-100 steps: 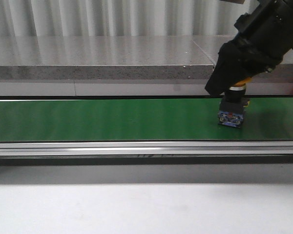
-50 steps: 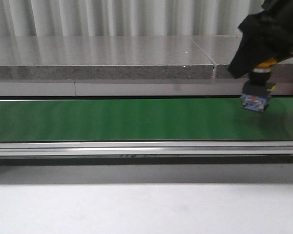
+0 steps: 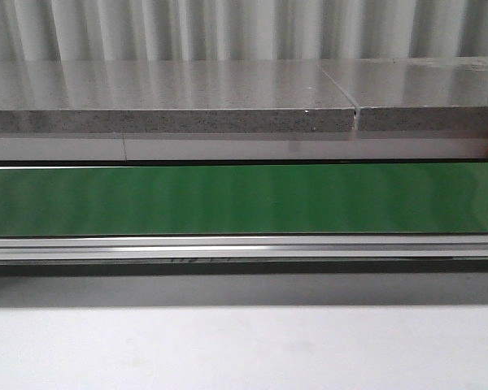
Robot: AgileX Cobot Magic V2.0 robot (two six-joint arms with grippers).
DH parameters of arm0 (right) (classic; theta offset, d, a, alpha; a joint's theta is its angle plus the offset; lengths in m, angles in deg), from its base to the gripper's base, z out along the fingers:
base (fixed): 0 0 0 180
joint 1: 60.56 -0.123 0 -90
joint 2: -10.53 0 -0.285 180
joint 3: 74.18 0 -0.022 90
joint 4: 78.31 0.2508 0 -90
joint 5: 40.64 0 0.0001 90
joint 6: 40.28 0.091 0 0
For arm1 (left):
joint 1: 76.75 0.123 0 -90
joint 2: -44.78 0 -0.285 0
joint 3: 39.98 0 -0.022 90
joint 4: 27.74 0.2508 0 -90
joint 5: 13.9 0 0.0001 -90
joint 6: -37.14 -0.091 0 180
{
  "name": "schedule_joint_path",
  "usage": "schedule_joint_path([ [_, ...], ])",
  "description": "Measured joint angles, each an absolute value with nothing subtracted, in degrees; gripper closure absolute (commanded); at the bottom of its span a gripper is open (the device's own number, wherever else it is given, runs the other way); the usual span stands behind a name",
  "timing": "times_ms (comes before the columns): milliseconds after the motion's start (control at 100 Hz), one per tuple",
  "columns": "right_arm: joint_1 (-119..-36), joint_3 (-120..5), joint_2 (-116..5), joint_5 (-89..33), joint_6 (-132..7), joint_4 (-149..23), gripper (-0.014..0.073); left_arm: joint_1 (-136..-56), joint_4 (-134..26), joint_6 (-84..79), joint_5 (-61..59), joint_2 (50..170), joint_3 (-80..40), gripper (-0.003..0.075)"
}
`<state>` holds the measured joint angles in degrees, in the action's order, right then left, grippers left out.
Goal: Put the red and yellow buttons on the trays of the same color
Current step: 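Lower the yellow button into the yellow tray and open the right gripper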
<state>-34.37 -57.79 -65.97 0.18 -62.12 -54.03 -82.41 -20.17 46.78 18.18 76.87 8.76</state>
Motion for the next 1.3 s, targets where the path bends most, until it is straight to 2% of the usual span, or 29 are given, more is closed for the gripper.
schedule_joint_path([
  [190, -22.0, -55.1, -65.8, -2.3, -53.6, -54.3, 0.0409, -82.4, -20.2, 46.8, 18.2, 76.9, 8.8, 0.0741],
  [500, -13.4, -44.0, -65.8, -6.0, -48.5, -54.4, 0.0409, -82.4, -20.2, 46.8, 18.2, 76.9, 8.8, 0.0741],
  [950, -12.6, -29.0, -65.8, -20.3, -47.7, -54.2, 0.0409, -82.4, -20.2, 46.8, 18.2, 76.9, 8.8, 0.0741],
  [1300, -14.8, -27.8, -69.4, -25.6, -47.7, -53.3, 0.0409, -82.4, -20.2, 46.8, 18.2, 76.9, 8.8, 0.0741],
])
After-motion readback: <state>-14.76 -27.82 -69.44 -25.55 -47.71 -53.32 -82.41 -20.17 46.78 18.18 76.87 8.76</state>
